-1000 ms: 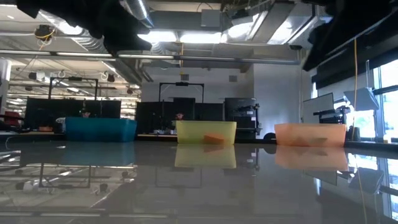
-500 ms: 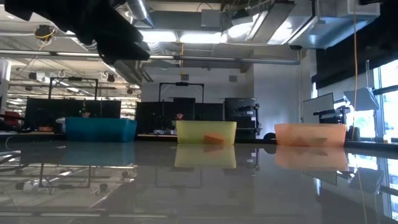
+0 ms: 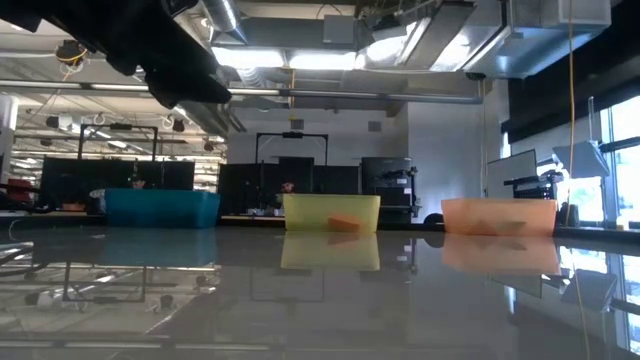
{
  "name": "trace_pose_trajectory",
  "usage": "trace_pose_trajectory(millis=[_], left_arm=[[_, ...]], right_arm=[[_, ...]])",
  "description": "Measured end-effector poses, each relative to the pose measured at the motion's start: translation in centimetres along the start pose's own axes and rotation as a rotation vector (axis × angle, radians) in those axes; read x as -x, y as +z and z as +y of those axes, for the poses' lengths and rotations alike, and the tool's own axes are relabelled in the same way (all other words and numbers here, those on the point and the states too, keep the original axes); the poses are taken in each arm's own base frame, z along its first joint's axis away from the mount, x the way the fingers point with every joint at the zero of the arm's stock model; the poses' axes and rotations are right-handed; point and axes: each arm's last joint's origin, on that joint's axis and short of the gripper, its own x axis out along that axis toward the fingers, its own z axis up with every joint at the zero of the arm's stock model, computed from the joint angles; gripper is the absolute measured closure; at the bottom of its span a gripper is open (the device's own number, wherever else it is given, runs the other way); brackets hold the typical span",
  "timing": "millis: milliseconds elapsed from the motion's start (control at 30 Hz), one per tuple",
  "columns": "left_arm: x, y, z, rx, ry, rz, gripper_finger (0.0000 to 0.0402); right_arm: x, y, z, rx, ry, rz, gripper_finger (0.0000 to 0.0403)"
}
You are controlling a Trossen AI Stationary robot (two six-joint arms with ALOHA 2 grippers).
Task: Sort blocks by size
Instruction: Put the light green square block into the blue bin
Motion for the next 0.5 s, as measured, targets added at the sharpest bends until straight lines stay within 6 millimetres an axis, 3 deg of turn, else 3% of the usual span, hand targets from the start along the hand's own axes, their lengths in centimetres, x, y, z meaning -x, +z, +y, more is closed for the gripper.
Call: trace_pose_trajectory(millis=[500], left_arm=[[0.0,0.0,0.0,-0.029,0.009,-0.002,0.0166]], right_arm=[[-5.9,-1.7,-0.1,-0.085,-0.228,0.220,0.0116]])
